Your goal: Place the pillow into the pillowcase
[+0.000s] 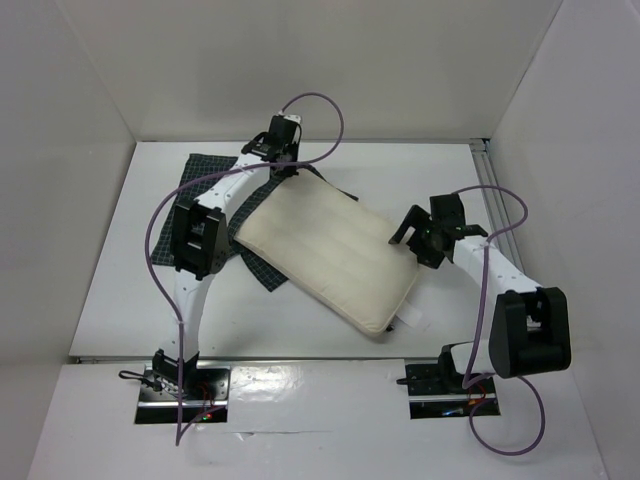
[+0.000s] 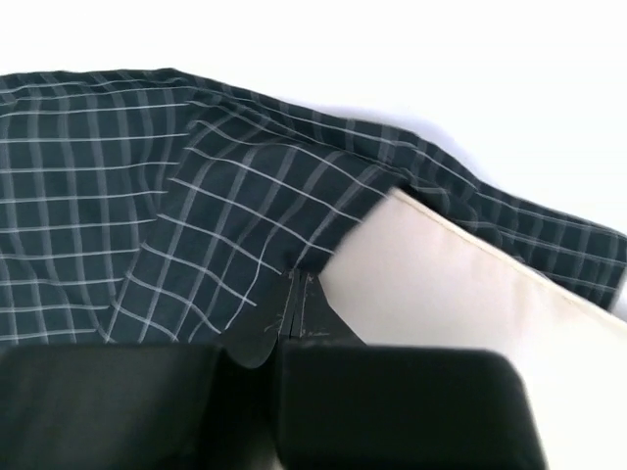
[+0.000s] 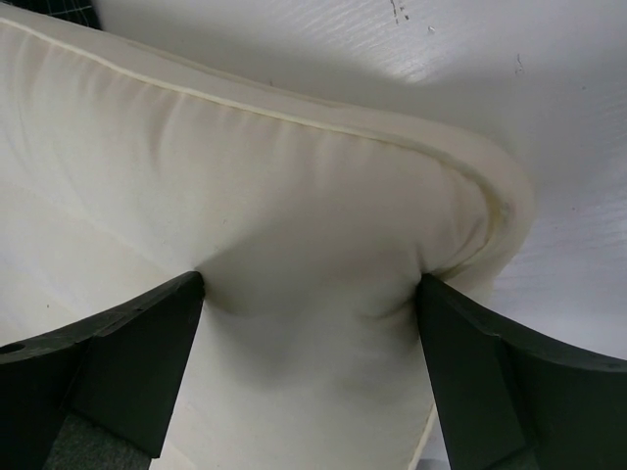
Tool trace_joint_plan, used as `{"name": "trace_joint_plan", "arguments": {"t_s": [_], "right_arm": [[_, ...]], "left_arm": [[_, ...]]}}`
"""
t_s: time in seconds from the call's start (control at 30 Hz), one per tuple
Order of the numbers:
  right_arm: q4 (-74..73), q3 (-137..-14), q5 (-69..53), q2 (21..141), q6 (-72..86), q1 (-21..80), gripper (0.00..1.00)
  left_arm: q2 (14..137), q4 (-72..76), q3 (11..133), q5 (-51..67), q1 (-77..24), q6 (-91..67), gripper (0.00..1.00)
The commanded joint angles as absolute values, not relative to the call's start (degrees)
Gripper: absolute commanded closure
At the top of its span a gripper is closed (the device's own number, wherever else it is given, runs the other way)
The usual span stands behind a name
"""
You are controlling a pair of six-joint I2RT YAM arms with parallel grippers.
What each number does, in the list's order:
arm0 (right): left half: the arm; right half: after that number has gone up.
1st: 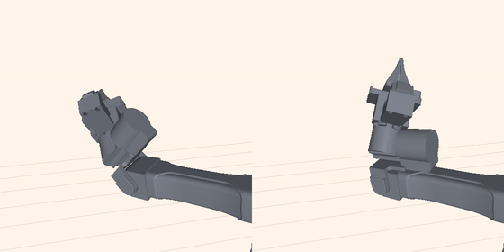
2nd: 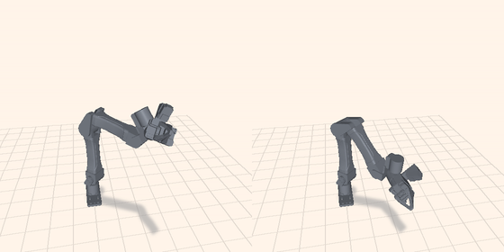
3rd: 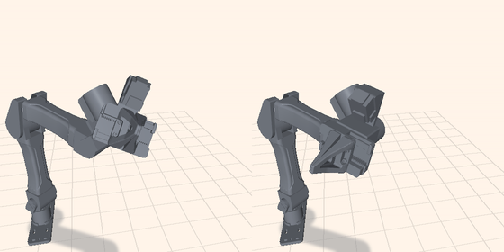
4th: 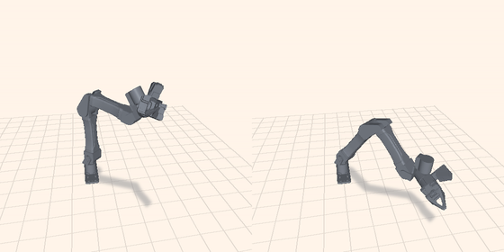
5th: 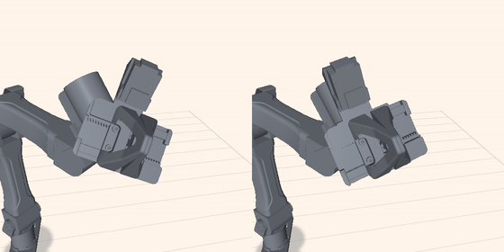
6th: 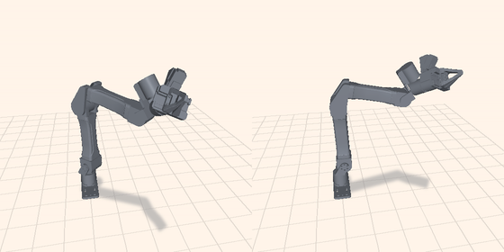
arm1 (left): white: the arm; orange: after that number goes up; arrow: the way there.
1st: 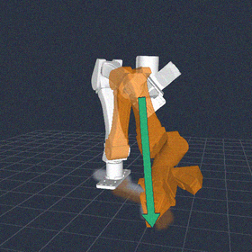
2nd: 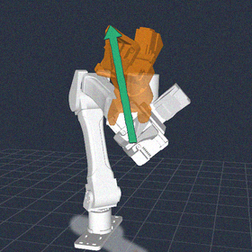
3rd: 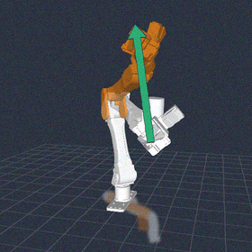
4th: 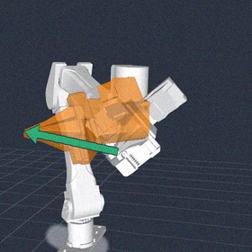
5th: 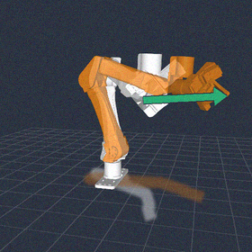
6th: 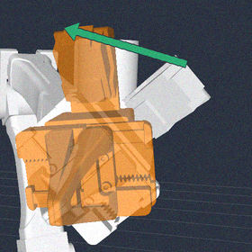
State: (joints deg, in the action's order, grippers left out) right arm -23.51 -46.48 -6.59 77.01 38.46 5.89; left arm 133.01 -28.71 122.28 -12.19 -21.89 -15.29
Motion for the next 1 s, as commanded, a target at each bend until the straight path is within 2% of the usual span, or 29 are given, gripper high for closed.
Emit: {"name": "trace_joint_plan", "arguments": {"t_s": [0.0,0.07,0.13,0.17,0.23,0.27,0.33,0.53,0.67,0.77,0.87,0.9,0.93,0.97], "right_arm": [[-20.8,-45.7,-11.9,77.9,38.6,7.6,0.07],[-18.3,-45.7,-14.2,78.5,38.6,8.1,0.16],[-16.5,-45.2,-16.1,79.1,38.6,8.8,0.29],[-15.1,-45.2,-16.8,79.1,38.6,9.6,0.42],[-14.6,-45.7,-16.8,79.1,38.6,10.3,0.61],[-14.1,-46.3,-16.8,79.1,38.6,10.8,0.81],[-13.4,-46.9,-16.8,78.4,38.6,10.8,1.00],[-7.3,-52.1,-18.0,75.3,41.2,10.8,1.00],[-7.4,-59.9,-18.5,74.2,41.2,10.8,1.00],[-10.8,-61.7,-17.0,71.9,38.4,10.8,1.00],[-12.5,-59.4,-15.5,70.2,37.5,10.8,1.00],[-12.5,-58.4,-15.5,70.2,37.5,10.8,1.00],[-12.5,-56.2,-16.3,70.2,37.5,10.8,1.00],[-12.5,-55.3,-16.3,70.2,36.9,10.8,1.00]], "left_arm": [[133.1,-28.0,124.6,-5.0,-21.8,-14.6,1.00],[130.9,-28.0,124.0,0.0,-22.3,-13.9,1.00],[128.5,-27.4,121.0,2.3,-22.9,-13.9,1.00],[128.0,-27.4,120.2,3.2,-22.9,-13.3,1.00],[127.4,-26.9,119.0,3.8,-23.6,-13.3,1.00],[126.7,-26.9,119.0,4.5,-23.6,-13.3,1.00],[125.9,-28.0,119.0,7.6,-24.1,-13.8,1.00],[123.2,-32.2,120.4,16.6,-27.0,-15.0,1.00],[118.8,-34.3,119.3,20.4,-28.4,-17.5,1.00],[114.0,-33.7,115.5,14.8,-28.9,-21.3,1.00],[113.4,-35.7,115.5,1.4,-25.8,-22.0,1.00],[114.1,-36.6,116.8,-5.6,-25.1,-21.0,0.97],[116.2,-38.0,118.0,-9.7,-24.0,-21.0,0.75],[117.1,-38.9,118.8,-13.2,-24.0,-20.4,0.59]]}}
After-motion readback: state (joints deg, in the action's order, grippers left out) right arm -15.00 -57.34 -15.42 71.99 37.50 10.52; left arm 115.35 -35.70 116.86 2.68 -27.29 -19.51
